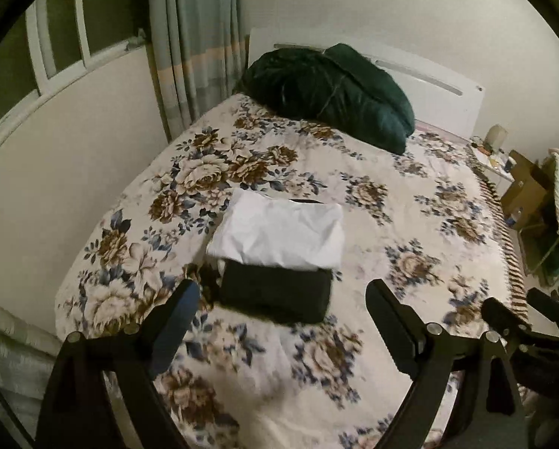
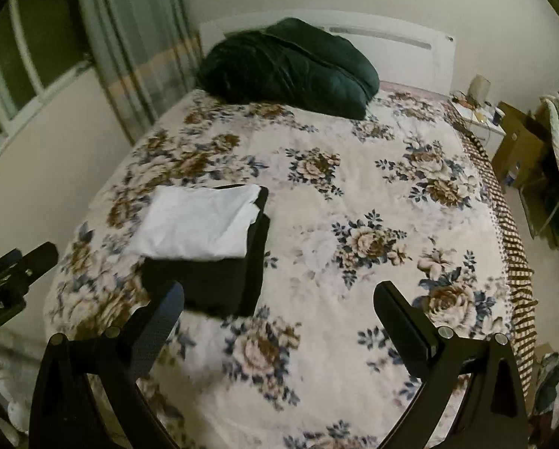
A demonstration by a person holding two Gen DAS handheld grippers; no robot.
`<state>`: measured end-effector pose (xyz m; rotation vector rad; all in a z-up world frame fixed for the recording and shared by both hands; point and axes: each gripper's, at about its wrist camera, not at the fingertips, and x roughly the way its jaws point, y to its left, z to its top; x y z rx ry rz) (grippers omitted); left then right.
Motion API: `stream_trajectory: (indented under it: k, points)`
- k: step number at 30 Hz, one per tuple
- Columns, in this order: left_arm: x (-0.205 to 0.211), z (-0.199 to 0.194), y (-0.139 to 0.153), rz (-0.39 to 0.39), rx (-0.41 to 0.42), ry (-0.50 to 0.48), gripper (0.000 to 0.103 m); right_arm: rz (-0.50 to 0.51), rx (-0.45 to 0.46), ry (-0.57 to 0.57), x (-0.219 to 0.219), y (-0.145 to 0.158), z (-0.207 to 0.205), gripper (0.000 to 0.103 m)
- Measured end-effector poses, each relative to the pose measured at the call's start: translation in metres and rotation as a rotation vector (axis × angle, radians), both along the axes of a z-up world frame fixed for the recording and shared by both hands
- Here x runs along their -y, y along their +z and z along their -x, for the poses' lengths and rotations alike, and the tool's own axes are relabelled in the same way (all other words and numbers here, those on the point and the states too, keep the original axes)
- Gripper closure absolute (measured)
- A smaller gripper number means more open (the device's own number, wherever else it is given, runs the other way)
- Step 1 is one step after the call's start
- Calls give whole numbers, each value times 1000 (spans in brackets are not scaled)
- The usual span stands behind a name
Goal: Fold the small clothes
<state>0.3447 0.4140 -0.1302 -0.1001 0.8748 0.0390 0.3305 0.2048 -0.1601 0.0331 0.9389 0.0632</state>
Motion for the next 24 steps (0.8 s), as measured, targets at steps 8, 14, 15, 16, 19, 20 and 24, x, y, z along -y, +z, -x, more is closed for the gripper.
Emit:
stream_trajectory:
  k: [8,14,15,16,19,20,24]
  points:
    - [17,84,53,3,37,10,12,2,66,33,18,76,120,0]
    - [19,123,81,-29,67,-8,12,-3,119,15,18,128,184,0]
    - [19,129,84,-37,73,-14,12,-4,125,15,16,135,192,0]
    - [20,133,87,-46,74,-18,12,-5,130,16,15,140,197,0]
    - [18,147,93,-56,85,-28,12,4,162,7,9,155,214,0]
    - [17,151,95,-55,89,-31,12,7,166,3,7,158,219,0]
    - [14,161,102,-58,104,-41,12,0,176,-9,3,171,233,0]
